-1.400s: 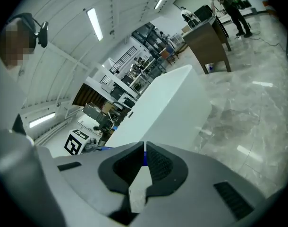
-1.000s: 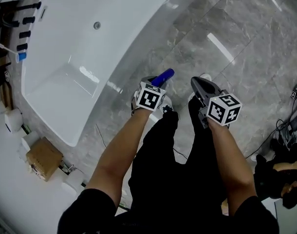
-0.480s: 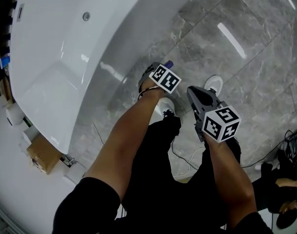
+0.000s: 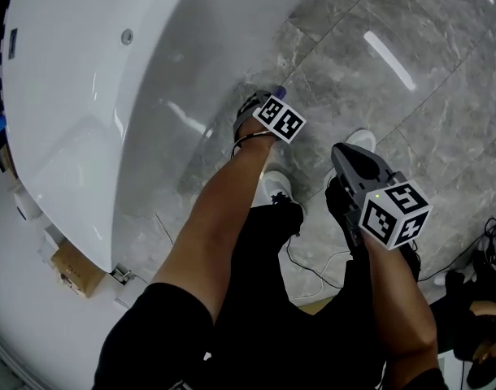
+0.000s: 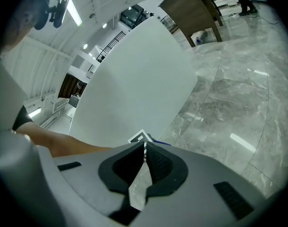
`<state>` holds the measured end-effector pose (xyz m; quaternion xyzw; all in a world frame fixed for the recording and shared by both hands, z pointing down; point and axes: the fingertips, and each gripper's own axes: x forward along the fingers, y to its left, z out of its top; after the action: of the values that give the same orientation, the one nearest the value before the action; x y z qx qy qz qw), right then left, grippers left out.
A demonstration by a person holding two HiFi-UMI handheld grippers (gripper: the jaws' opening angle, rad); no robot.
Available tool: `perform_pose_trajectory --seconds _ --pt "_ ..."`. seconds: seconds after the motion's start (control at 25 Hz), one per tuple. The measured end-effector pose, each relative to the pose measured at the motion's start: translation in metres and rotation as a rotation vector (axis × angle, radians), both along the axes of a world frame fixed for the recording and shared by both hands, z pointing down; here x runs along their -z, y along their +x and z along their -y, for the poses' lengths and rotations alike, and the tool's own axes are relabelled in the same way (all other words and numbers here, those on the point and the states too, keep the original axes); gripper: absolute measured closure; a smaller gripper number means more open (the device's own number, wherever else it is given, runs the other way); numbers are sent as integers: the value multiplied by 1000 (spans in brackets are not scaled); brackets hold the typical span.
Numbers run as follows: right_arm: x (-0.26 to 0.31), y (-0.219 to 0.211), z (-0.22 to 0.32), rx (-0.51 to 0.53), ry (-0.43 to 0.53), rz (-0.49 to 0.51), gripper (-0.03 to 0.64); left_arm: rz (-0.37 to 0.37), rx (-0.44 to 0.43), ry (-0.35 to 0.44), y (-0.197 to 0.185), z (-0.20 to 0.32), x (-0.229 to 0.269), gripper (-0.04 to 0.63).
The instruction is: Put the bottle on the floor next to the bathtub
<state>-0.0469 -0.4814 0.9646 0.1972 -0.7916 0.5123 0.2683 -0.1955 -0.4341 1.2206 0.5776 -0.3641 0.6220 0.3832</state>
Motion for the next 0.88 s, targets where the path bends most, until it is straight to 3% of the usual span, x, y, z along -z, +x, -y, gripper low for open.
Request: perform_pose_trajectory --seconds 0.48,0.88 --pt "10 5 21 -13 36 37 578 21 5 -14 1 10 -23 431" --pt "11 7 14 -3 77 35 578 36 5 30 -1 16 15 430"
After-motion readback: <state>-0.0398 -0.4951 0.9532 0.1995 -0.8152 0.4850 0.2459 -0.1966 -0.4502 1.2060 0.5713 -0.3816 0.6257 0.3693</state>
